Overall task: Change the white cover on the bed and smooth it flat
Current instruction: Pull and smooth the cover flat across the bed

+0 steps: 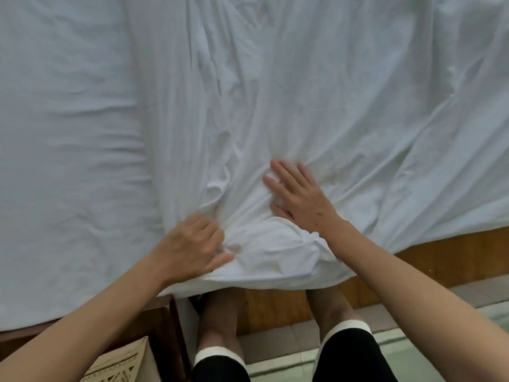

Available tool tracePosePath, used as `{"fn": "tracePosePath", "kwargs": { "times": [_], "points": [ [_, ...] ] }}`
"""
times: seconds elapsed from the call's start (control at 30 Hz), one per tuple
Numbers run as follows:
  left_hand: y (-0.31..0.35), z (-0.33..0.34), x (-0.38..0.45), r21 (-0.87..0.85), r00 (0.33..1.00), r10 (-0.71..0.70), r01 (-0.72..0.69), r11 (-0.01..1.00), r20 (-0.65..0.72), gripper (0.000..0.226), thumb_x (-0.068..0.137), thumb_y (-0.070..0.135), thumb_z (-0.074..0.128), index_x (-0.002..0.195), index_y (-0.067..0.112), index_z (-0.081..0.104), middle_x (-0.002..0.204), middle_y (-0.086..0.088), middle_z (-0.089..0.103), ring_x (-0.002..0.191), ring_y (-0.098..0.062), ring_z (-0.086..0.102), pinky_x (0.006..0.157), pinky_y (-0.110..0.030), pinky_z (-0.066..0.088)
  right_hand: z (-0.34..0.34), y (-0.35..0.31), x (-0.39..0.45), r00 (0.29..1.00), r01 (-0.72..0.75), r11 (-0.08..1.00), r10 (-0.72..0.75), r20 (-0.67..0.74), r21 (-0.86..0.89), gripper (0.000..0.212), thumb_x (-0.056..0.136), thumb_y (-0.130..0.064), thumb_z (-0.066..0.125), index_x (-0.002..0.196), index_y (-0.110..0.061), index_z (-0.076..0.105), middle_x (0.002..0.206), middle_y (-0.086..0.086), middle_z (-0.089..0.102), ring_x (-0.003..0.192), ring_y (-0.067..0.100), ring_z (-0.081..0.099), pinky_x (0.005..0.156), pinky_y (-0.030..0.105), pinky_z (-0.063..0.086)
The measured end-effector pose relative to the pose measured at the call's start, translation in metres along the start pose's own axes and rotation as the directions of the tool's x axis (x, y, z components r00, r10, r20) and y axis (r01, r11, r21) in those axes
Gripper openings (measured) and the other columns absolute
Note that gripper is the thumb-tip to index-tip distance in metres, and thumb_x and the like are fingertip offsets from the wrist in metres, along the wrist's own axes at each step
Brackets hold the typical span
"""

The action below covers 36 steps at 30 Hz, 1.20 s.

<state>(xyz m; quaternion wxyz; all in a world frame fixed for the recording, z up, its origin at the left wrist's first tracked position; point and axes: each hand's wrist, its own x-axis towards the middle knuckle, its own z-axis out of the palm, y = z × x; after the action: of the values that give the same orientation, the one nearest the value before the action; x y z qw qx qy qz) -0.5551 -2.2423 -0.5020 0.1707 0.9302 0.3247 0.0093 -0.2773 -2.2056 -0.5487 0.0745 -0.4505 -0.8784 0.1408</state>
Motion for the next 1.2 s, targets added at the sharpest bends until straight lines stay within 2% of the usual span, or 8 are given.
{"fn": "tracePosePath", "kwargs": {
  "times": [0.17,0.43,0.7,0.93,1.0,1.07,1.13,1.2],
  "points": [
    [-0.002,0.0,-0.022,-0.056,0.998,-0.053,0.052,0.997,-0.026,0.048,0.098,0.048,0.037,0.07,0.014,0.056,0.06,-0.001,0.052,0.052,-0.021,0.049,0.06,-0.032,0.036,0.014,-0.009,-0.005,0.988,-0.154,0.982,0.152,-0.025,-0.114,0.049,0.092,-0.028,0.046,0.138,-0.011,0.046,0.146,0.019,0.042,0.137,0.032,0.04,0.109,0.057,0.029],
    [0.079,0.002,-0.002,-0.304,0.993,-0.068,0.096,0.948,0.101,0.082,0.08,0.075,0.043,0.132,0.011,0.045,0.117,-0.008,0.057,0.101,-0.024,0.056,0.088,-0.036,0.048,0.006,-0.05,-0.047,0.963,-0.266,0.963,0.265,0.042,0.045,0.052,0.093,-0.027,0.043,0.142,-0.013,0.035,0.151,0.017,0.034,0.142,0.032,0.028,0.115,0.052,0.023],
    [0.093,0.011,-0.01,-0.255,0.998,-0.07,0.067,0.965,-0.004,0.031,0.058,0.009,0.079,0.082,0.014,0.061,0.07,-0.003,0.051,0.056,-0.019,0.048,0.044,-0.03,0.037,0.006,-0.056,-0.056,0.936,-0.337,0.941,0.331,0.121,0.036,0.06,0.092,-0.03,0.038,0.147,-0.01,0.028,0.154,0.016,0.028,0.144,0.034,0.023,0.114,0.059,0.022],
    [0.067,0.007,-0.042,-0.361,0.993,-0.11,0.09,0.928,-0.037,0.032,0.1,0.04,0.045,0.11,0.018,0.065,0.095,-0.003,0.061,0.085,-0.019,0.055,0.088,-0.031,0.041,0.009,-0.055,-0.043,0.863,-0.505,0.861,0.503,0.041,0.059,0.053,0.091,-0.023,0.04,0.142,-0.009,0.036,0.152,0.019,0.033,0.144,0.032,0.024,0.114,0.059,0.022],
    [0.06,-0.006,-0.036,-0.408,0.936,-0.32,0.238,0.881,-0.145,0.035,0.101,0.034,0.043,0.096,0.013,0.071,0.092,-0.004,0.063,0.089,-0.021,0.057,0.102,-0.035,0.038,-0.003,-0.067,-0.032,0.857,-0.474,0.851,0.505,-0.103,0.226,0.041,0.091,-0.014,0.046,0.132,-0.008,0.045,0.141,0.02,0.046,0.136,0.032,0.038,0.11,0.054,0.032],
    [0.038,-0.019,-0.02,-0.403,0.737,-0.607,0.479,0.78,-0.297,0.027,0.098,0.027,0.049,0.101,0.008,0.068,0.105,-0.011,0.064,0.103,-0.028,0.057,0.104,-0.039,0.039,-0.023,-0.091,-0.022,0.906,-0.321,0.883,0.391,-0.159,0.344,0.031,0.09,-0.014,0.053,0.12,-0.008,0.054,0.124,0.017,0.059,0.119,0.027,0.054,0.101,0.041,0.045],
    [0.002,-0.029,0.002,-0.393,0.515,-0.79,0.685,0.613,-0.334,0.037,0.092,0.029,0.055,0.123,0.008,0.055,0.126,-0.019,0.054,0.117,-0.032,0.049,0.104,-0.04,0.037,-0.043,-0.124,-0.021,0.979,-0.151,0.921,0.189,-0.073,0.359,0.023,0.087,-0.026,0.059,0.102,-0.01,0.065,0.099,0.007,0.066,0.09,0.021,0.062,0.075,0.033,0.053],
    [-0.03,-0.036,0.029,-0.339,0.465,-0.86,0.791,0.51,-0.209,0.064,0.086,0.039,0.059,0.139,0.009,0.041,0.139,-0.023,0.042,0.125,-0.038,0.043,0.104,-0.046,0.036,-0.048,-0.153,-0.032,0.984,-0.113,0.956,0.071,0.163,0.271,0.042,0.08,-0.052,0.059,0.097,-0.015,0.066,0.088,0.0,0.064,0.073,0.019,0.059,0.059,0.031,0.05]
  ]
}}
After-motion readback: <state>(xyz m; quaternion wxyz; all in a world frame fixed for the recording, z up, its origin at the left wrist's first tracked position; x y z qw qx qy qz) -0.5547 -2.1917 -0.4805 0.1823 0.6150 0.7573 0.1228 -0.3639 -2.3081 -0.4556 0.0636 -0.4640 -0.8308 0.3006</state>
